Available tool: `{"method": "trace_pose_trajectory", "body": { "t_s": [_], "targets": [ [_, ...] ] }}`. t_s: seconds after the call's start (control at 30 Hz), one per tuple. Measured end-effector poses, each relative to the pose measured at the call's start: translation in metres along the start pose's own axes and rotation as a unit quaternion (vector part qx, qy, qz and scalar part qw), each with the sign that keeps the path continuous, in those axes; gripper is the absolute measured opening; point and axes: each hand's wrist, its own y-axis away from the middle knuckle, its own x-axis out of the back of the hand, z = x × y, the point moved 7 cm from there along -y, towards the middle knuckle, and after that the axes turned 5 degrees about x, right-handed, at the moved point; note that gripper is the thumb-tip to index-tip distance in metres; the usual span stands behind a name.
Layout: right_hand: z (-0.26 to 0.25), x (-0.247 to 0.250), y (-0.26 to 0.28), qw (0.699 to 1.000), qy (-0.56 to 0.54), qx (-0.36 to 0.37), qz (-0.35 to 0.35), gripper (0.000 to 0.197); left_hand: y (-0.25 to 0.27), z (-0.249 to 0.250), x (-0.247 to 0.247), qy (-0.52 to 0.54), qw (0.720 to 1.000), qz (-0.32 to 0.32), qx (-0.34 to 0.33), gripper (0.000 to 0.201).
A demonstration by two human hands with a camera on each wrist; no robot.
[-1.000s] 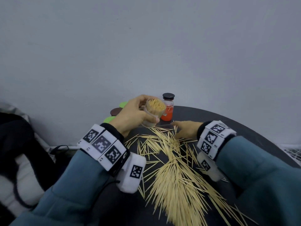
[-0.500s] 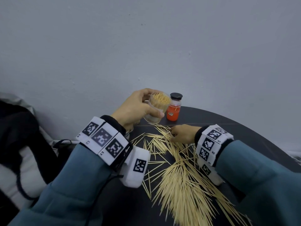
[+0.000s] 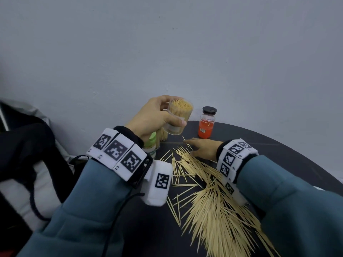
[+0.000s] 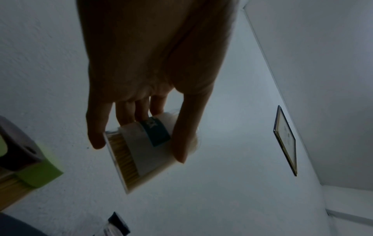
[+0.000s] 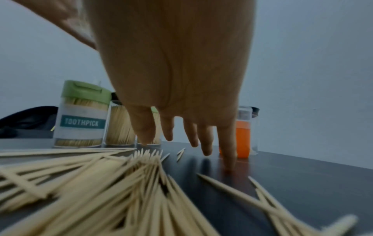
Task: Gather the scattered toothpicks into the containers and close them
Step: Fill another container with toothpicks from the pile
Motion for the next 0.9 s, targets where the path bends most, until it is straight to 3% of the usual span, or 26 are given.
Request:
{"method": "trace_pose_trajectory", "body": {
  "t_s": [0.13,0.5,0.9],
  "targets": [
    [-0.013,-0.008,-0.015,0.999,0.007,0.014,-0.037,0.056,0.0,0.003,0.009,0.007,1.0,0.009,0.001,0.055],
    [-0.05,-0.02,-0.026,0.993,0.057,0.102,-0.035,0.048,0.005,0.0,0.018,-0.002,1.0,0.019,0.016,0.052],
    [-0.048,-0.024,0.031,0.985,0.062,0.159,-0.01,0.04,0.023,0.001,0.032,-0.012,0.999,0.026,0.015,0.056]
  ]
}}
